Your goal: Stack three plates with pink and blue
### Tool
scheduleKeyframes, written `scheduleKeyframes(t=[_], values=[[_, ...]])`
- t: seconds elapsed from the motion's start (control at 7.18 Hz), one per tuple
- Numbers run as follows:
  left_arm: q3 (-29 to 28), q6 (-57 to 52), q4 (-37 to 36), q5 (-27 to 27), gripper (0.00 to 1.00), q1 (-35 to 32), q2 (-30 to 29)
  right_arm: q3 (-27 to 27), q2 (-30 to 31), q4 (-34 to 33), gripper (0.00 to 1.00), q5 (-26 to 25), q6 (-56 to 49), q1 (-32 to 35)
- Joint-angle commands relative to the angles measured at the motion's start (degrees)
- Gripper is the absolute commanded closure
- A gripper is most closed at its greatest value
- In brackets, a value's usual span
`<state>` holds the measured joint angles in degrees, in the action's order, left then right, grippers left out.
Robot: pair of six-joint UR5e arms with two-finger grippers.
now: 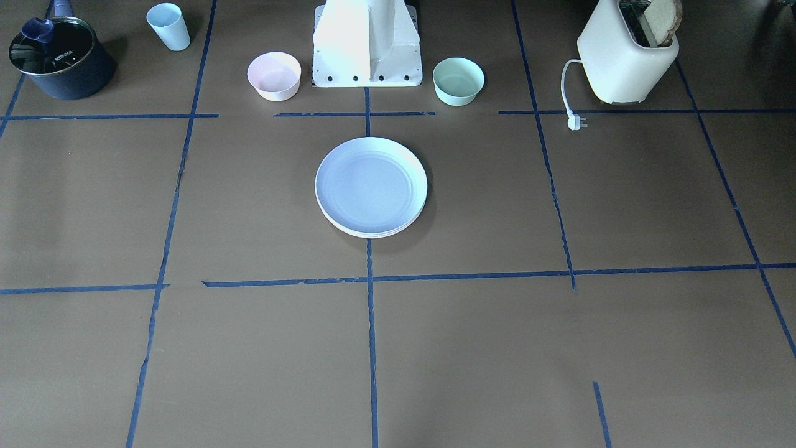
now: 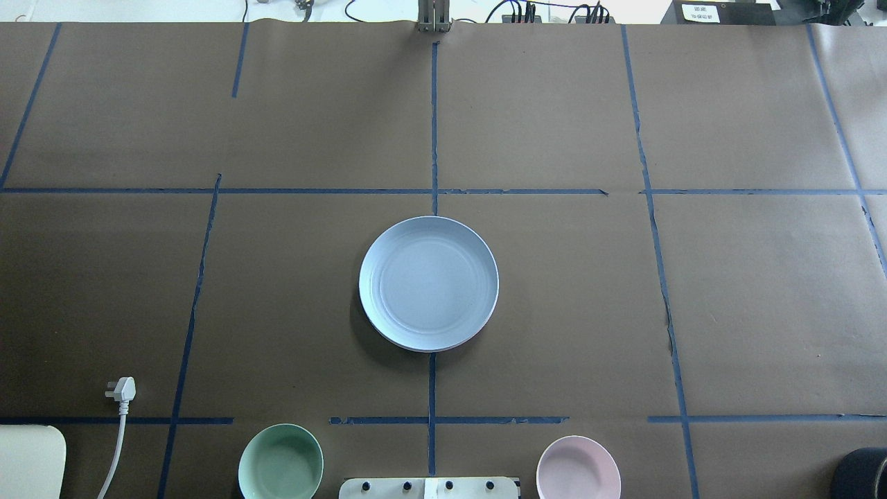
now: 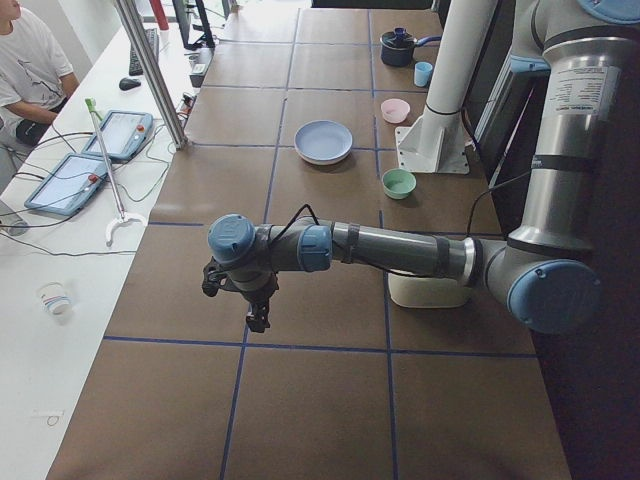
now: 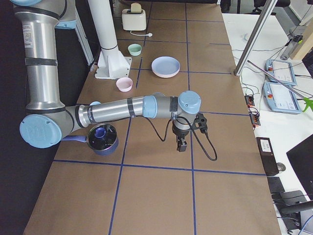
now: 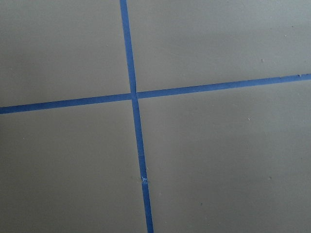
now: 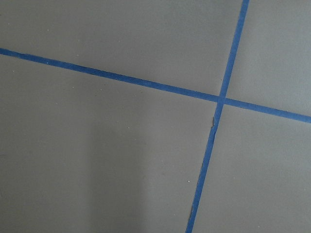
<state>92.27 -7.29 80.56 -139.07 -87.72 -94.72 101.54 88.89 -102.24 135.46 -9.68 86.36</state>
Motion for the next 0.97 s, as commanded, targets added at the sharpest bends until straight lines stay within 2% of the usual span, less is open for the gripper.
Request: scheduleKeyframes(t=[0.0,0.28,0.56,0.7,0.84], values=[[-0.1,-0.2,1.3,0.3,0.00,0.0,0.8,0.1,0.0,0.3,0.00,-0.1,-0.1,-0.1],[0.2,-0.3,1.4,0.5,0.00,0.0,2.8,0.1,0.1,0.3,0.00,0.0,-0.1,-0.1],[1.3,-0.2,7.0,0.7,0.00,0.0,3.9,0.1,0.1,0.4,0.00,0.1,-0.3,-0.1],[1.3,-0.2,6.9,0.7,0.00,0.0,3.9,0.2,0.0,0.4,0.00,0.1,-0.3,-0.1],[5.5,-0.4,6.7,0.2,0.00,-0.1,5.3,0.2,0.0,0.8,0.00,0.0,-0.3,-0.1]])
